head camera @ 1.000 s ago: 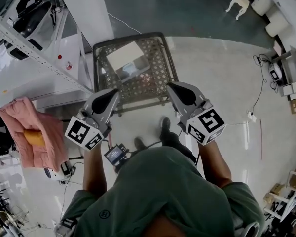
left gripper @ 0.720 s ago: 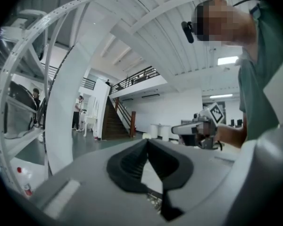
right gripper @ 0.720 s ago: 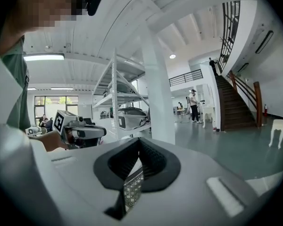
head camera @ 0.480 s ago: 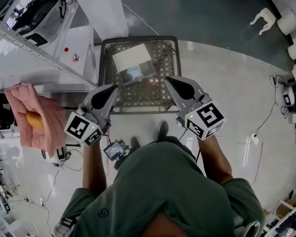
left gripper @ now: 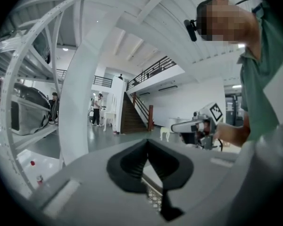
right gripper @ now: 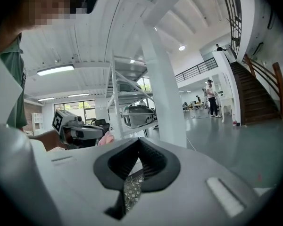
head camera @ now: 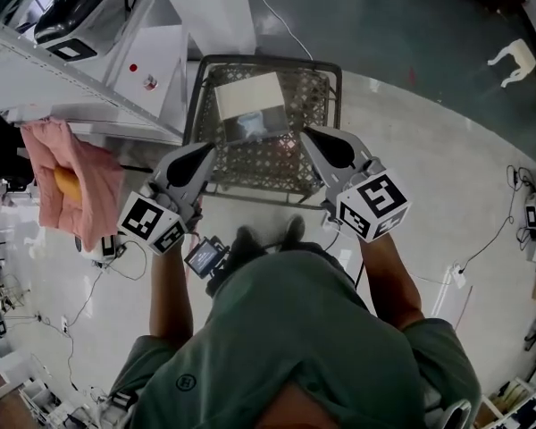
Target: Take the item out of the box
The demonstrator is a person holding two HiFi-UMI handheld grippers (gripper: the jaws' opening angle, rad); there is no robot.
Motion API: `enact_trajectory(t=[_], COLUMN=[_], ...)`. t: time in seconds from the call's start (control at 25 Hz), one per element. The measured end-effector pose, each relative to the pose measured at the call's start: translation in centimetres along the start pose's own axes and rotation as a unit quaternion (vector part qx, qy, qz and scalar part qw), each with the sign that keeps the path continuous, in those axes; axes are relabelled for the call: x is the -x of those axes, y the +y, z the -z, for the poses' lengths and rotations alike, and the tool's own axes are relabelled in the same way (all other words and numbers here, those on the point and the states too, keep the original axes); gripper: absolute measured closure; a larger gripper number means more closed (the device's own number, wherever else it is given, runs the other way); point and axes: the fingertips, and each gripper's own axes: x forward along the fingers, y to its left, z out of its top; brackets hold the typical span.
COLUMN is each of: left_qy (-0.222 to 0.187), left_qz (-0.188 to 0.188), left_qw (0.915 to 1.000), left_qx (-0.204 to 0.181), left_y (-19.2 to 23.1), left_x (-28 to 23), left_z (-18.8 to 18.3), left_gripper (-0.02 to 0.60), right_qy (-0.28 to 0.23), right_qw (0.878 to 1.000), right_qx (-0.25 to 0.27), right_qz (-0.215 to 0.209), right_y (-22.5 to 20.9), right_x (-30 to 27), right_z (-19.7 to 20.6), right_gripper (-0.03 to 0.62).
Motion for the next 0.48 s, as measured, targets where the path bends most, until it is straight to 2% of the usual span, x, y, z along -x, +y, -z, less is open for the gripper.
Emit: enact_trajectory(t=[0.24,0.48], left_qy=[0.016,0.004], left_qz=[-0.007,0.028], left_qw=[0.9998,0.9995], left_qx=[0.013,0.016], left_y=[1.7,4.1], left_x=[-1.3,-4.8], left_z=[1.1,0.8], left_gripper=[0.578,0.578], right_qy=[0.010,0.022], right_qw=[1.000,0.999], right_qx=[-0.012,-0.017], right_qz=[-0.009,0.015], right_y=[-1.3,-3.2], right_x=[-1.6,-3.4], right_z=[0.9,1.0], right_gripper=[0.589,0.589])
